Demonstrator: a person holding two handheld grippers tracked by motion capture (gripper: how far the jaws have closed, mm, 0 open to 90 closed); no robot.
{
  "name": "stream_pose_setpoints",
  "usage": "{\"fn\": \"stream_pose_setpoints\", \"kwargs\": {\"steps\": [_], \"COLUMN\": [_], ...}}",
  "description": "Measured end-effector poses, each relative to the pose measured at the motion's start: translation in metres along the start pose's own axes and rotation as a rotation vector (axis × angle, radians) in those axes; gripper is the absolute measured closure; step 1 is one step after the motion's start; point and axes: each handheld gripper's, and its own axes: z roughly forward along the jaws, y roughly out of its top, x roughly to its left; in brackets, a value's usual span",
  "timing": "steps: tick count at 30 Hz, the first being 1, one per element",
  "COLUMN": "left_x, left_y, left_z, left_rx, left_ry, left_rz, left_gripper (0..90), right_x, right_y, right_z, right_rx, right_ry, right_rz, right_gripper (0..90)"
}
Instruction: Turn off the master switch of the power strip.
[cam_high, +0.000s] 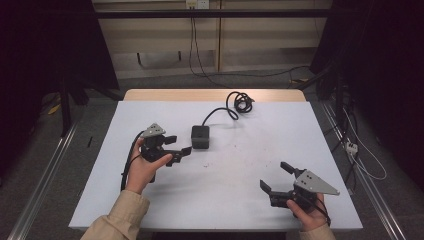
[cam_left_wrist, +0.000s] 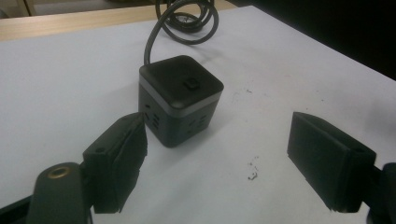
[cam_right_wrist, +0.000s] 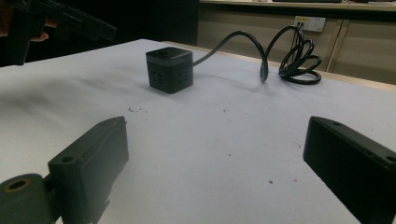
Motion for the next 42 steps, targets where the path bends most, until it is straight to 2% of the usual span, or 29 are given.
{"fn": "stream_pose_setpoints", "kwargs": {"steps": [12,23,31,42], "left_x": [0.005,0.005,0.007,0.009], "left_y": [-0.023,-0.036,-0.044,-0.054], "left_z": [-0.023,-0.041,-0.053,-0.063], "left_rx": [-0.014,-0.014,-0.014,-0.018], "left_ry": [0.014,0.011,0.024,0.037], "left_rz": [0.001,0.015,0.018,0.024], "left_gripper": [17.9,17.9,17.9,17.2], "right_x": [0.000,0.000,0.000,0.000], "right_y": [0.000,0.000,0.001,0.001], "right_z": [-0.001,-0.001,-0.001,-0.001], "right_rx": [-0.001,-0.001,-0.001,-0.001], "right_ry": [-0.003,-0.005,-0.006,-0.006], "right_rz": [0.001,0.000,0.000,-0.002], "right_gripper": [6.4,6.4,6.4,6.4]}}
